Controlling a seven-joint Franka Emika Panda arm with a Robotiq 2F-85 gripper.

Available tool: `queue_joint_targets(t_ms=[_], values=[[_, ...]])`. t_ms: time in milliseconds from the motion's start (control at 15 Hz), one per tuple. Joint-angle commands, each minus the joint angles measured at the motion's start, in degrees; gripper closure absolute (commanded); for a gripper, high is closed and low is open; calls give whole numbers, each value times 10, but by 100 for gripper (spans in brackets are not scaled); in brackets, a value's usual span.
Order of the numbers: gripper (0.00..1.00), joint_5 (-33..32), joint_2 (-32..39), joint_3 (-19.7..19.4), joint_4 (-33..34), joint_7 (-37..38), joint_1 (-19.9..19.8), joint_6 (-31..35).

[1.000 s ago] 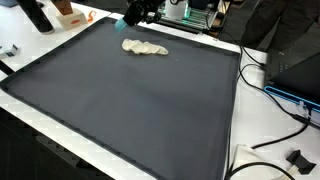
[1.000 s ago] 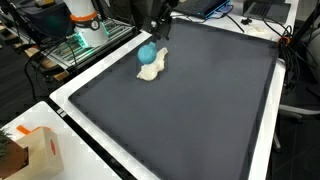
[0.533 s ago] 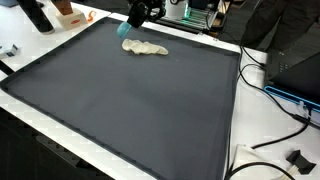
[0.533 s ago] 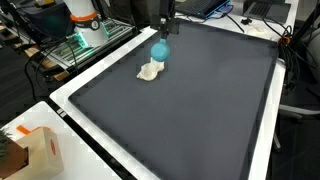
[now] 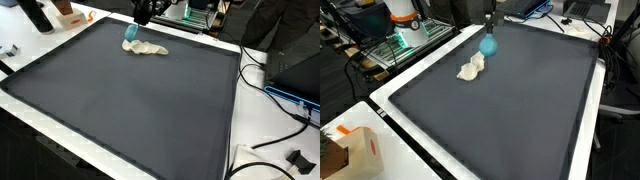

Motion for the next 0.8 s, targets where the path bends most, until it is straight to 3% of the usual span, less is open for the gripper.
queue_joint_targets(t_ms=[0,467,733], values=[[75,94,-47,-18,-47,-98,-5,65],[75,350,-86,-72,-99,-323,13,156],[75,504,-105,-119,-114,-451,42,160]])
